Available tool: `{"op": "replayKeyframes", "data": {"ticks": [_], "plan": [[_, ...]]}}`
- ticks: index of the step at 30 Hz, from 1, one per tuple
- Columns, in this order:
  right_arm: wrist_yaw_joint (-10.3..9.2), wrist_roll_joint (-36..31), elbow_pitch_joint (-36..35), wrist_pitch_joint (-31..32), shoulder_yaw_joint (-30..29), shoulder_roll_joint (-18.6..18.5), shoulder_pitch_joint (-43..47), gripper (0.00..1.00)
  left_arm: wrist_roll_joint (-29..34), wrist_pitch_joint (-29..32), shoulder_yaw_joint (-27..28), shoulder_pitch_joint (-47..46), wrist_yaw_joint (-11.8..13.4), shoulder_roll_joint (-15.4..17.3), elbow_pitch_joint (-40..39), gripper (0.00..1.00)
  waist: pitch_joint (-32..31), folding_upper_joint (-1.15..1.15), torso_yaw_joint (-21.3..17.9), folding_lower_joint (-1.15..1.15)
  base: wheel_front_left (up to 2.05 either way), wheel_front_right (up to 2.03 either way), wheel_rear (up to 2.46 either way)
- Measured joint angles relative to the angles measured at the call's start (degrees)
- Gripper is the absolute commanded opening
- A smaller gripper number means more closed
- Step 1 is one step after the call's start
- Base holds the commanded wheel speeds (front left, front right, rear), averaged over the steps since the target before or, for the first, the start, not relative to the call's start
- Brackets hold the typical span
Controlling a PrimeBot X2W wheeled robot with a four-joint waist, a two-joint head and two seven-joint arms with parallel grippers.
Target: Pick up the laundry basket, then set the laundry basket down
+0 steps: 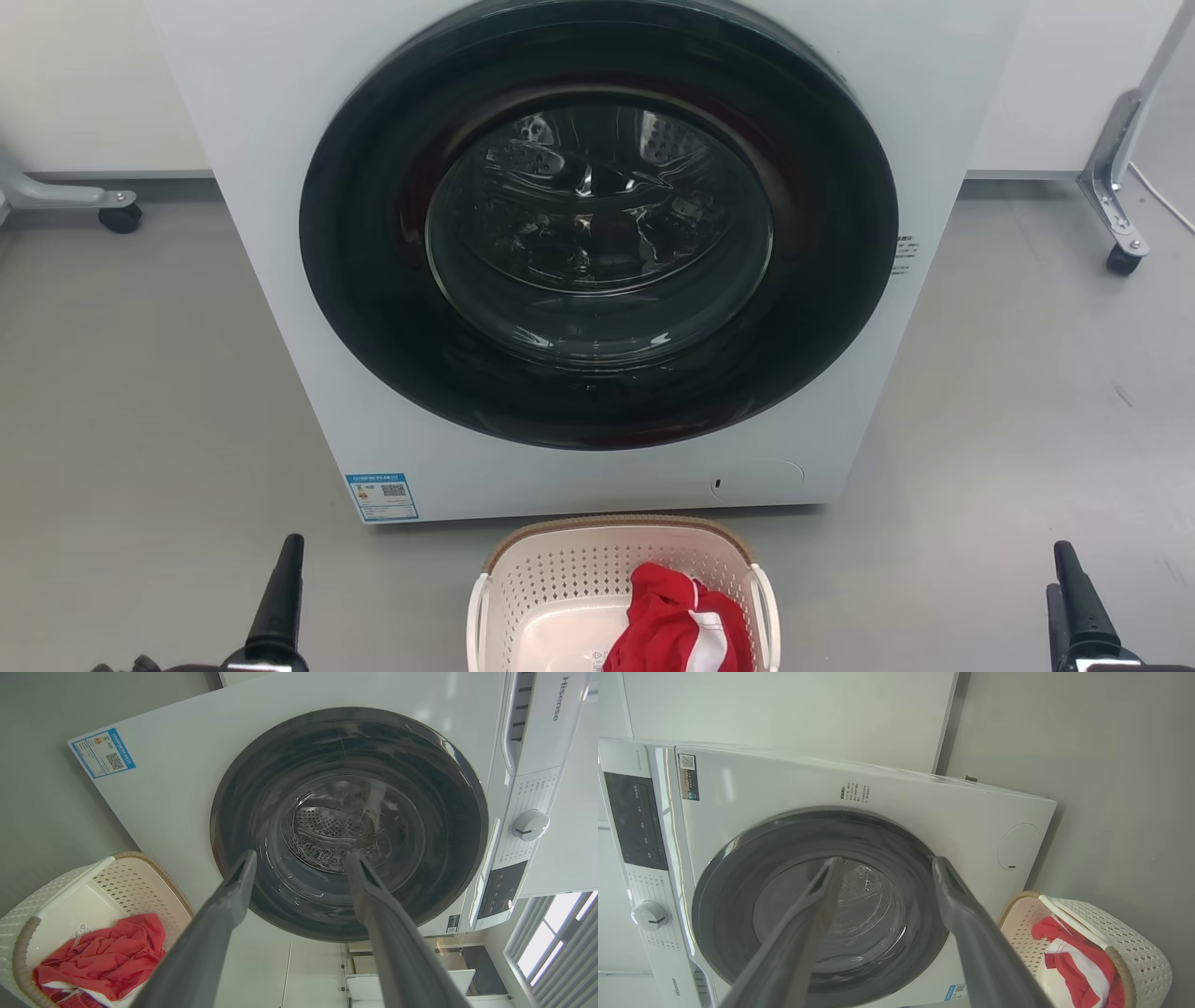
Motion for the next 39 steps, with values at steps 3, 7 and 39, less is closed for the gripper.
{"op": "replayKeyframes", "data": {"ticks": [3, 7, 39], "plan": [[-0.10, -2.74, -0.18, -0.66, 0.68, -0.83, -0.02, 1.00, 2.25, -0.97, -0.78, -0.79, 0.00, 0.56, -0.11, 1.00, -0.03, 0.00, 0.04, 0.00, 0.00, 0.00, 0.00], [-0.78, -7.02, -0.52, -1.65, 1.80, -2.02, -0.08, 1.00, 6.35, -1.89, -2.29, -1.24, 0.62, 1.55, -0.48, 1.00, -0.08, 0.00, 0.10, 0.00, 0.00, 0.00, 0.00], [-6.65, -36.29, -3.08, -8.27, 10.51, -8.26, -1.21, 1.00, 36.84, -8.72, -14.15, -4.41, 7.32, 7.88, -4.25, 1.00, -0.25, 0.00, 0.23, 0.00, 0.00, 0.00, 0.00]]}}
